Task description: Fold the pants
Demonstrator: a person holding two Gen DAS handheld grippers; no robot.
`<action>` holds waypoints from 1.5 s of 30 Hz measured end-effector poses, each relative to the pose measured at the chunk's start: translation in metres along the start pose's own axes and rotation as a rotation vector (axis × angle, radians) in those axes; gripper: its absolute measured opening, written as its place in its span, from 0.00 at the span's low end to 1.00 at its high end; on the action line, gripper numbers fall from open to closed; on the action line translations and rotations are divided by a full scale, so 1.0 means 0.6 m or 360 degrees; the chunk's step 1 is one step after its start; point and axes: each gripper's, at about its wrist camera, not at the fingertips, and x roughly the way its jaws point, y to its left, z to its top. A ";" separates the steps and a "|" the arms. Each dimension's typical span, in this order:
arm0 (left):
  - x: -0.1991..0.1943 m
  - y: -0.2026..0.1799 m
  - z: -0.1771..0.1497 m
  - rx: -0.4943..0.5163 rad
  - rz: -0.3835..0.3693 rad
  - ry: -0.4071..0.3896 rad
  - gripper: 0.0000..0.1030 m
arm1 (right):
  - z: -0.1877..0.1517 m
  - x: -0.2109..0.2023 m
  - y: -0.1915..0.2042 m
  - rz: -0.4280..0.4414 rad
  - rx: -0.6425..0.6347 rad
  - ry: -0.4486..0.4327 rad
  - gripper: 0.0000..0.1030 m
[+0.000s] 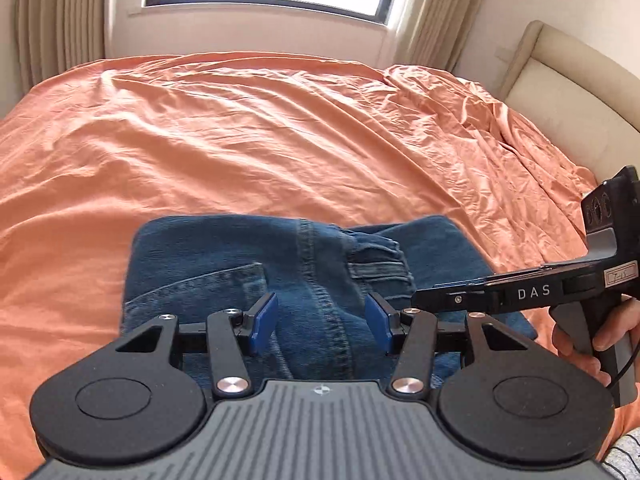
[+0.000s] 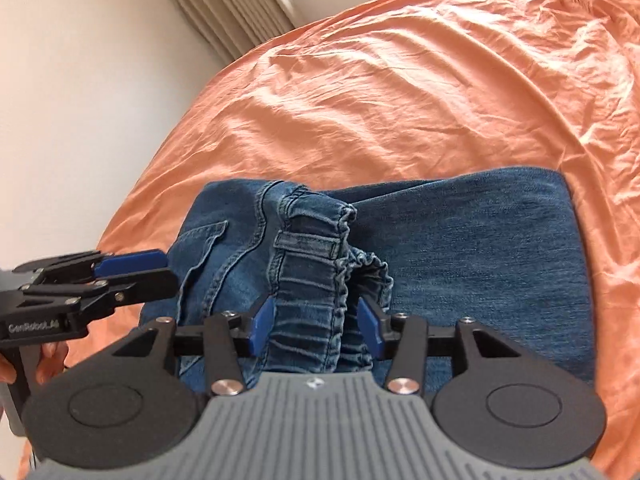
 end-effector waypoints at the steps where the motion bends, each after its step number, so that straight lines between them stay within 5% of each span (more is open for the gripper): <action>1: -0.001 0.015 0.000 -0.0027 0.0019 -0.0014 0.57 | 0.005 0.014 -0.008 0.0012 0.0065 -0.0004 0.49; 6: -0.009 0.082 -0.011 -0.0156 0.0068 -0.0039 0.57 | 0.016 0.067 -0.052 0.0134 0.0427 0.0010 0.50; 7: -0.011 0.093 -0.014 -0.0180 0.0078 -0.0041 0.57 | 0.016 0.069 -0.050 0.0145 0.0446 0.0007 0.40; 10: -0.017 0.117 -0.023 -0.0231 0.0111 -0.0039 0.57 | 0.026 0.056 -0.009 0.0063 0.0249 -0.0003 0.17; 15: -0.046 0.140 -0.025 -0.0320 0.0185 -0.0102 0.56 | 0.057 -0.006 0.091 0.0000 -0.0119 -0.0093 0.11; 23: -0.081 0.139 -0.002 -0.0555 0.0043 -0.0212 0.56 | 0.132 -0.131 0.191 0.0022 -0.0320 -0.0234 0.10; 31: -0.014 0.079 0.026 -0.0439 -0.0080 -0.0187 0.56 | 0.125 -0.178 0.036 -0.0216 -0.0064 -0.0264 0.10; 42: 0.146 0.061 0.040 -0.0245 0.0061 -0.0052 0.48 | 0.060 -0.066 -0.211 -0.0337 0.0312 -0.0124 0.10; 45: 0.180 0.075 0.041 -0.0235 0.0133 -0.0001 0.34 | 0.049 -0.042 -0.237 -0.0320 0.0326 -0.0092 0.13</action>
